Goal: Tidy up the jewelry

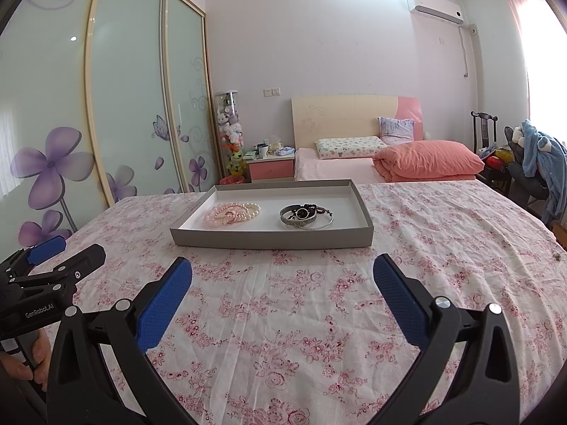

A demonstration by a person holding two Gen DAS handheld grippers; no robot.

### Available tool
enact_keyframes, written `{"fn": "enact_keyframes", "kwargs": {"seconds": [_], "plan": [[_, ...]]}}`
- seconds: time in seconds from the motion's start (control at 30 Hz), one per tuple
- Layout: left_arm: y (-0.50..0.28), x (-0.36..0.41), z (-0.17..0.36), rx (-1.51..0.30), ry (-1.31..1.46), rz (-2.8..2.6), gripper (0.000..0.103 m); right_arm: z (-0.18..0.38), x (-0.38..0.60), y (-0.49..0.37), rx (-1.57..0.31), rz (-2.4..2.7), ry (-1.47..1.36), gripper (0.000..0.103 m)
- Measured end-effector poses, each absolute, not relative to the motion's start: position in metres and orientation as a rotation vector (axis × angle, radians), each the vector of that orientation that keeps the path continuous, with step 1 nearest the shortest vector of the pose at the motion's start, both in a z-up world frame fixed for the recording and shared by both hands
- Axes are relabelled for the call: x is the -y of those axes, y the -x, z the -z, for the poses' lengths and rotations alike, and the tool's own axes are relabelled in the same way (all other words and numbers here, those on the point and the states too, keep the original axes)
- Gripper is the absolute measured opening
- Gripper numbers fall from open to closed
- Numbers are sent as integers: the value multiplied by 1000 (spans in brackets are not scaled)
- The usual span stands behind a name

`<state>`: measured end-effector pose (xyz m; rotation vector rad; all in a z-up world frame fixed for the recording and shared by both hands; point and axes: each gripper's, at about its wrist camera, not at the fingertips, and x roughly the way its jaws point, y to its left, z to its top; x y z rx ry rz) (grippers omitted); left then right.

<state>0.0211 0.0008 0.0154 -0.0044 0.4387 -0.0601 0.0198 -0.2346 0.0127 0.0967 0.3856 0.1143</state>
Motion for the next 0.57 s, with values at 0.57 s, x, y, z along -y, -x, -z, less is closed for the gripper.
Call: {"fn": "enact_keyframes", "kwargs": {"seconds": [0.57], "plan": [[-17, 2, -15, -438, 8, 62, 99, -12, 234, -20, -388, -115, -98, 101]]}}
